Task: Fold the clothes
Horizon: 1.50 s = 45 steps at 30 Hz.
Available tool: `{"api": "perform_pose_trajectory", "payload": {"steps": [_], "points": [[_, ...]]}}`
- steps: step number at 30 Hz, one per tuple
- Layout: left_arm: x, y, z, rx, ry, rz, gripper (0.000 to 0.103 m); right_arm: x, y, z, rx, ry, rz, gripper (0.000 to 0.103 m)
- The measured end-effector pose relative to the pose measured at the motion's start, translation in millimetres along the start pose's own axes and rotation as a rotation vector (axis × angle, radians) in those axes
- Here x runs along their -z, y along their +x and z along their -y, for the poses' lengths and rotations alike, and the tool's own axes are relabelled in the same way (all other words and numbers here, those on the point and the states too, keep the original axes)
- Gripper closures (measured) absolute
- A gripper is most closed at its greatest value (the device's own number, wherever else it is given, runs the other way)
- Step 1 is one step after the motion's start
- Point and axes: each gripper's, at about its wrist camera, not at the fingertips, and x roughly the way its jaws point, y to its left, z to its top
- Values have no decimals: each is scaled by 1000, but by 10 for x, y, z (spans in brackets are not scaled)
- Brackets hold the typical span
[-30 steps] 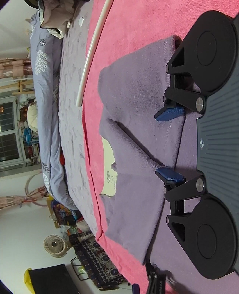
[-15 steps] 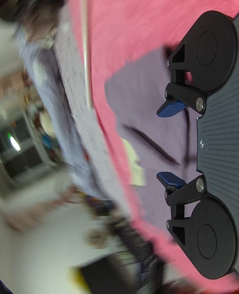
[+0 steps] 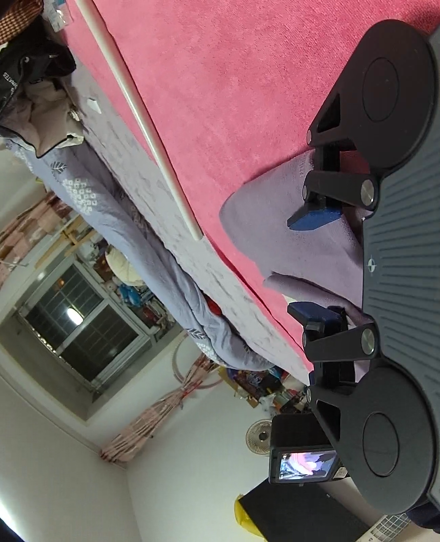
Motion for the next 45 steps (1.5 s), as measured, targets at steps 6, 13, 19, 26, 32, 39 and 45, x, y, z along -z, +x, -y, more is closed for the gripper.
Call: {"api": "perform_pose_trajectory", "payload": {"steps": [6,13,19,26,32,39,45], "points": [[45,19,-89,-12,-74,7,3,11,10,8,2,-3,-7,52],[145,-69,-90,141,-111,93,5,18,32,1,7,-1,-16,50],[147,43,-200,186,-211,50,2,19,44,-10,7,-3,-21,48],[150,41,-164,194,-212,71,12,9,54,-3,7,-1,-28,46],[152,-141,-121,192,-172,119,95,9,62,8,5,8,-32,46],[161,-332,-432,267,-245,120,90,5,71,18,3,17,-33,46],[113,-10,-282,383,-268,20,18,5,70,17,3,17,-35,45]]}}
